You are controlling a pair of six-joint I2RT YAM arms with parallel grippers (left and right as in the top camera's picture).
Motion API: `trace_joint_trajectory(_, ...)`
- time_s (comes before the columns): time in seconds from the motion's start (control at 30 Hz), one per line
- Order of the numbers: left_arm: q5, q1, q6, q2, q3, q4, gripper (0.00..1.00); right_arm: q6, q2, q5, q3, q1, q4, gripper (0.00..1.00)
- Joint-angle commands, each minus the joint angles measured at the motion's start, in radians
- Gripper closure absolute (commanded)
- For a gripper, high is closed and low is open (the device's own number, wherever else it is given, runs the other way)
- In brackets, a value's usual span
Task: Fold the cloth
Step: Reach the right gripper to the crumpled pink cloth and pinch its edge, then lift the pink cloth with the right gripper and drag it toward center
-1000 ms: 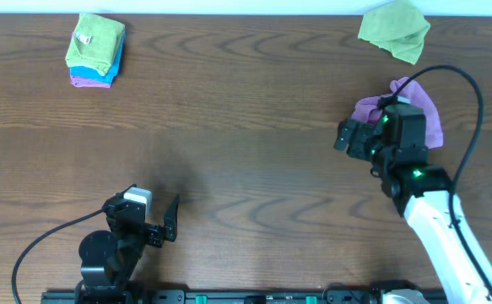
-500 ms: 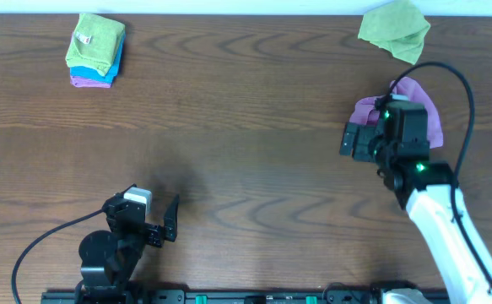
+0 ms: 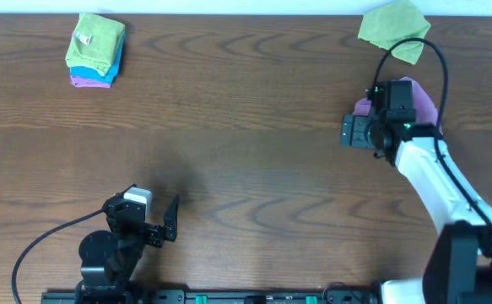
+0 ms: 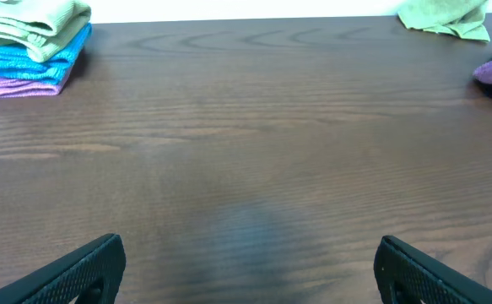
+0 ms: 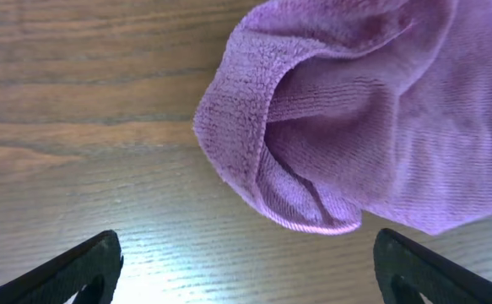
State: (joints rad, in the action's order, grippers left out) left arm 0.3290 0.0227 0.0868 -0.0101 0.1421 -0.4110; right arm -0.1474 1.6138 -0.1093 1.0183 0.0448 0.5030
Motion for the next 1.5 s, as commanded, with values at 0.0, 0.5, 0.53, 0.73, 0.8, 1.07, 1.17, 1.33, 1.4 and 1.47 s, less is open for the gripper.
trace_joint_trajectory(0.0, -0.007, 0.004, 0.011, 0.006, -0.022, -0.003, 0.04, 0.017, 0.038, -0.026, 0.022, -0.005, -0.015, 0.06)
trace_joint_trajectory(0.5, -0.007, 0.004, 0.011, 0.006, -0.022, -0.003, 0.05, 0.018, 0.151, -0.026, 0.023, -0.004, -0.066, 0.65)
trace_joint_trajectory(0.53, -0.007, 0.004, 0.011, 0.006, -0.022, -0.003, 0.05, 0.018, 0.156, -0.026, 0.023, -0.004, -0.065, 0.8)
trace_joint_trajectory(0.73, -0.007, 0.004, 0.011, 0.006, -0.022, -0.003, 0.05, 0.014, 0.165, -0.025, 0.025, -0.004, -0.064, 0.99)
trace_joint_trajectory(0.8, -0.007, 0.004, 0.011, 0.006, -0.022, -0.003, 0.05, 0.014, 0.164, -0.016, 0.034, -0.004, -0.051, 0.99)
trace_joint_trajectory(1.07, -0.007, 0.004, 0.011, 0.006, -0.022, -0.003, 0.05, 0.01, 0.164, -0.009, 0.161, 0.032, 0.064, 0.99)
trace_joint_trajectory(1.17, -0.007, 0.004, 0.011, 0.006, -0.022, -0.003, 0.04, 0.01, 0.164, -0.007, 0.258, 0.068, 0.13, 0.99)
trace_joint_trajectory(1.33, -0.007, 0.004, 0.011, 0.006, -0.022, -0.003, 0.05, 0.01, 0.164, 0.085, 0.448, 0.183, 0.222, 0.99)
trace_joint_trajectory(1.4, -0.007, 0.004, 0.011, 0.006, -0.022, -0.003, 0.05, 0.01, 0.164, 0.116, 0.533, 0.246, 0.255, 0.99)
trace_joint_trajectory(1.47, -0.007, 0.004, 0.011, 0.006, -0.022, -0.003, 0.05, 0.003, 0.164, 0.143, 0.608, 0.298, 0.284, 0.99)
